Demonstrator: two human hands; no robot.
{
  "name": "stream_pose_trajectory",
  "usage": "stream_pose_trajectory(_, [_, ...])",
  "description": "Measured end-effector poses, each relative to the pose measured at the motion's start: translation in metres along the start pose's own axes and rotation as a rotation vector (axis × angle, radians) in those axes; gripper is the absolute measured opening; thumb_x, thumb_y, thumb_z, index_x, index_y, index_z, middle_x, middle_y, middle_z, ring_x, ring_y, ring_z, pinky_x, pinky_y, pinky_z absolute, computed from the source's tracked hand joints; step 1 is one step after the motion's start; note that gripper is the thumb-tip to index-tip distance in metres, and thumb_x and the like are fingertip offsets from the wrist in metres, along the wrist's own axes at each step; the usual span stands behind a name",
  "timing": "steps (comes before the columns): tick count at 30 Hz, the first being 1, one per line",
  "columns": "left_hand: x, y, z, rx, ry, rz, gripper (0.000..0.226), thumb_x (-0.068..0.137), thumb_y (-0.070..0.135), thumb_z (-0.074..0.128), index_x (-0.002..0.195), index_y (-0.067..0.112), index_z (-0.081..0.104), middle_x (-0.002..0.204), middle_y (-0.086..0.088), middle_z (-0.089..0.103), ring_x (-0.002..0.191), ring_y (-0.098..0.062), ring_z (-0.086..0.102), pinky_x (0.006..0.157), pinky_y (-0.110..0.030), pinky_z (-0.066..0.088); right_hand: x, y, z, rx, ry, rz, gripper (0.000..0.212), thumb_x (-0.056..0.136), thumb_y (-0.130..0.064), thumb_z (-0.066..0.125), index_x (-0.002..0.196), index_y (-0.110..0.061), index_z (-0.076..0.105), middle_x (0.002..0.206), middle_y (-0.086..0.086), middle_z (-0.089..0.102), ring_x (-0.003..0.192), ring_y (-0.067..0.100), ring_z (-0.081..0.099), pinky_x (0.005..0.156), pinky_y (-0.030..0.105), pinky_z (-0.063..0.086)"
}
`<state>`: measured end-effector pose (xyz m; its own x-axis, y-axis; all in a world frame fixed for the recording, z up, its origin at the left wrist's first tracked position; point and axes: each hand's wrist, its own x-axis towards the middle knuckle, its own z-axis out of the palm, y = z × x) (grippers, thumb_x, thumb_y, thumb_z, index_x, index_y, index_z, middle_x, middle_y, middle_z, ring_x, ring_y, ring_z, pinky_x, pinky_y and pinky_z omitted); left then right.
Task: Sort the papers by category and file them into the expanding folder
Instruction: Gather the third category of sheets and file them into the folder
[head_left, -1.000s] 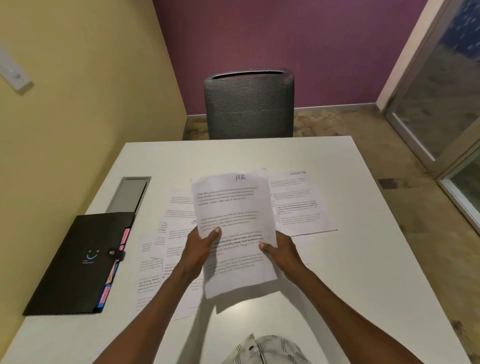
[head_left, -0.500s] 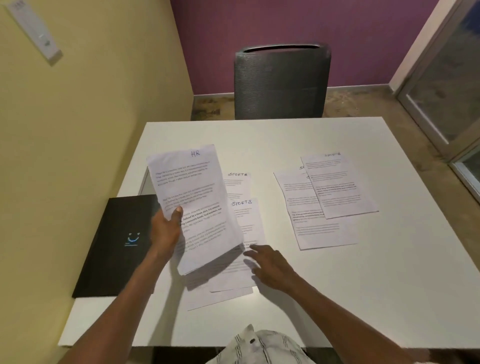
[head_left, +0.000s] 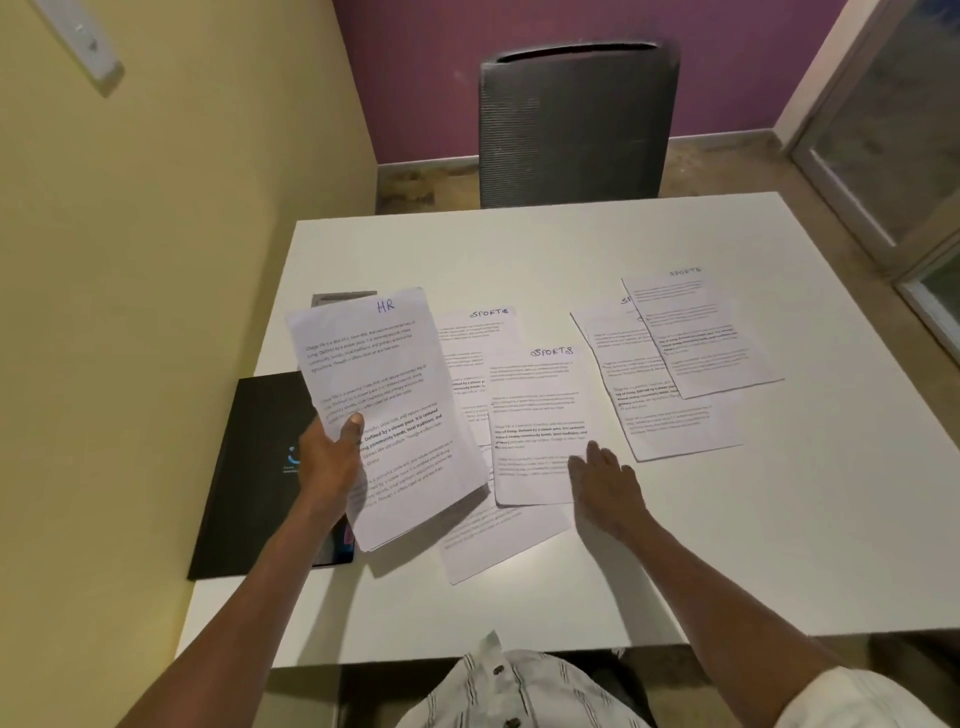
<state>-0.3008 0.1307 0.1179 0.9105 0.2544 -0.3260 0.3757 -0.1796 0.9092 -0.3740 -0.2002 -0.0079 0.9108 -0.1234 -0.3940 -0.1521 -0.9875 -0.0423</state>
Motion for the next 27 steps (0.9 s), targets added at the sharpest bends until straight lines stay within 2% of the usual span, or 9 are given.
stream_pose_trajectory(3, [-0.003, 0.000, 0.005, 0.006, -0.008, 0.008, 0.026, 0.101, 0.019, 0.053, 0.127, 0.016, 0.055, 0.114, 0.005, 0.063, 0.088, -0.006, 0.062, 0.065, -0.021, 0.048, -0.019, -0.023, 0.000, 0.262, 0.132, 0.246, 0.042, 0.088, -0.029, 0.061, 0.121, -0.006, 0.048, 0.119, 0.013, 0.049, 0.113, 0.031, 0.049, 0.088, 0.039, 0.046])
stream_pose_trajectory(5, [-0.002, 0.000, 0.006, 0.000, -0.021, 0.017, 0.028, 0.101, 0.018, 0.053, 0.129, 0.014, 0.055, 0.117, 0.003, 0.063, 0.091, -0.009, 0.063, 0.067, -0.022, 0.050, -0.029, -0.043, 0.002, 0.438, 0.060, 0.351, 0.058, 0.085, -0.040, 0.066, 0.124, -0.005, 0.041, 0.121, 0.013, 0.049, 0.117, 0.031, 0.047, 0.093, 0.038, 0.044])
stream_pose_trajectory(8, [0.003, -0.004, 0.006, -0.006, -0.041, 0.009, 0.030, 0.101, 0.018, 0.054, 0.130, 0.013, 0.056, 0.121, -0.001, 0.066, 0.103, -0.017, 0.066, 0.080, -0.033, 0.056, -0.037, -0.068, 0.013, 0.449, 0.019, 0.367, 0.068, 0.078, -0.046, 0.073, 0.121, -0.005, 0.039, 0.119, 0.016, 0.049, 0.113, 0.031, 0.049, 0.091, 0.036, 0.047])
stream_pose_trajectory(12, [0.005, -0.007, 0.006, 0.014, -0.037, -0.004, 0.030, 0.100, 0.021, 0.056, 0.129, 0.016, 0.056, 0.122, -0.002, 0.067, 0.107, -0.023, 0.066, 0.089, -0.045, 0.056, -0.039, -0.087, 0.015, 0.352, 0.008, 0.381, 0.062, 0.075, -0.040, 0.078, 0.114, -0.007, 0.042, 0.116, 0.015, 0.050, 0.106, 0.029, 0.051, 0.085, 0.034, 0.051])
stream_pose_trajectory(17, [0.004, -0.009, 0.004, 0.023, -0.050, -0.009, 0.031, 0.100, 0.021, 0.055, 0.131, 0.016, 0.054, 0.123, -0.001, 0.065, 0.103, -0.019, 0.065, 0.082, -0.039, 0.055, -0.032, -0.090, 0.014, 0.434, -0.021, 0.404, 0.056, 0.079, -0.026, 0.077, 0.117, -0.006, 0.041, 0.118, 0.017, 0.051, 0.109, 0.032, 0.051, 0.089, 0.036, 0.048])
stream_pose_trajectory(20, [0.002, -0.008, 0.003, 0.009, -0.059, 0.000, 0.032, 0.101, 0.019, 0.053, 0.132, 0.016, 0.053, 0.121, 0.002, 0.064, 0.095, -0.012, 0.064, 0.073, -0.030, 0.052, -0.029, -0.087, 0.013, 0.686, -0.011, 0.498, 0.034, 0.089, -0.010, 0.058, 0.117, -0.007, 0.040, 0.118, 0.016, 0.054, 0.108, 0.032, 0.049, 0.091, 0.041, 0.040])
stream_pose_trajectory(22, [0.002, -0.008, 0.003, 0.016, -0.062, 0.000, 0.031, 0.101, 0.019, 0.053, 0.132, 0.016, 0.053, 0.120, 0.003, 0.064, 0.093, -0.012, 0.063, 0.070, -0.027, 0.051, -0.028, -0.084, 0.014, 0.755, 0.013, 0.538, 0.018, 0.097, -0.015, 0.036, 0.113, -0.009, 0.042, 0.115, 0.014, 0.062, 0.095, 0.025, 0.050, 0.090, 0.040, 0.036])
stream_pose_trajectory(24, [0.002, -0.008, 0.004, 0.016, -0.062, -0.005, 0.031, 0.101, 0.019, 0.053, 0.132, 0.016, 0.054, 0.121, 0.002, 0.064, 0.097, -0.015, 0.064, 0.073, -0.030, 0.052, -0.025, -0.083, 0.013, 0.746, 0.004, 0.508, 0.026, 0.099, -0.016, 0.031, 0.120, -0.007, 0.042, 0.115, 0.018, 0.063, 0.093, 0.026, 0.053, 0.090, 0.040, 0.041])
stream_pose_trajectory(27, [0.002, -0.006, 0.006, 0.006, -0.059, -0.009, 0.029, 0.101, 0.018, 0.054, 0.129, 0.017, 0.054, 0.117, 0.004, 0.065, 0.093, -0.012, 0.065, 0.072, -0.029, 0.052, -0.022, -0.079, 0.008, 0.802, -0.030, 0.526, 0.044, 0.087, 0.001, 0.053, 0.126, 0.001, 0.033, 0.124, 0.021, 0.055, 0.112, 0.035, 0.057, 0.092, 0.038, 0.047])
